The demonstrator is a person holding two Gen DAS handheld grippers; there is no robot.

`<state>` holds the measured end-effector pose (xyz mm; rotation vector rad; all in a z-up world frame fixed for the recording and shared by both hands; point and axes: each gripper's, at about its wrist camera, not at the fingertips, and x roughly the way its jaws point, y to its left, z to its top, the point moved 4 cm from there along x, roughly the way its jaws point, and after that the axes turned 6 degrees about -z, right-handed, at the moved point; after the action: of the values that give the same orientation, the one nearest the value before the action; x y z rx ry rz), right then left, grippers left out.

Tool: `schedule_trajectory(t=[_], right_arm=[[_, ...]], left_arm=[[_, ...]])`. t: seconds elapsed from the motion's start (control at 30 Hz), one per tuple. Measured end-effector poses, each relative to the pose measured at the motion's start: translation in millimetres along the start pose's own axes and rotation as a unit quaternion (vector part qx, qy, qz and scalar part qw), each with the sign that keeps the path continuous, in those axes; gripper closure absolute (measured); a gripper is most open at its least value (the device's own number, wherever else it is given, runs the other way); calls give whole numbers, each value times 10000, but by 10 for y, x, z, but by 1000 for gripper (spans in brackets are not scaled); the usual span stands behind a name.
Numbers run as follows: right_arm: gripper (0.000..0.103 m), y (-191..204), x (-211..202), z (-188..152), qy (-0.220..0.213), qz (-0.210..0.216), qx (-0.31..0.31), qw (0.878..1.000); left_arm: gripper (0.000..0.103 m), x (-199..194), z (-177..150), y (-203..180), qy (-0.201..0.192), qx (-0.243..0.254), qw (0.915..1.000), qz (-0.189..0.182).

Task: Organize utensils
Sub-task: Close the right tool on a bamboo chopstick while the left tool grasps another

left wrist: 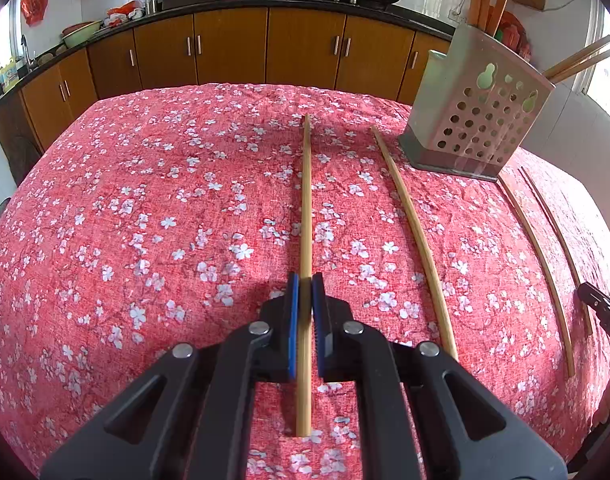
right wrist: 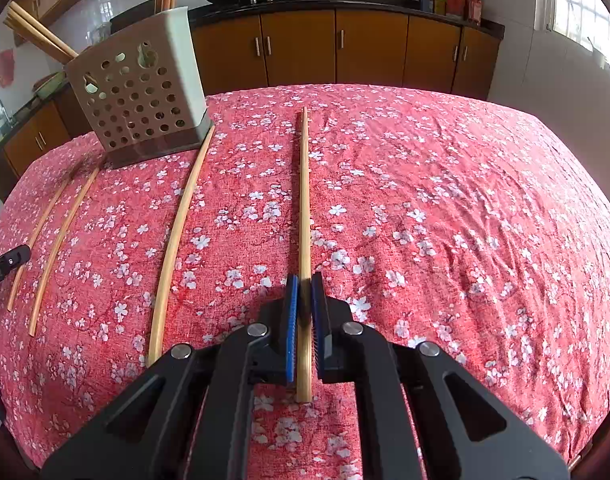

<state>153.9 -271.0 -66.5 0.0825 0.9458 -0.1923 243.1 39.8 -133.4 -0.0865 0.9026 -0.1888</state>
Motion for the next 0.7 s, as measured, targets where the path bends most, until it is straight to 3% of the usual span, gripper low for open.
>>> schedule_trajectory(t=[0.7], right_arm=[[95,-13,-2,18,-3,113,-79,9999]], left_arm=[[94,-39,-47,-41,28,149,9999,-8]])
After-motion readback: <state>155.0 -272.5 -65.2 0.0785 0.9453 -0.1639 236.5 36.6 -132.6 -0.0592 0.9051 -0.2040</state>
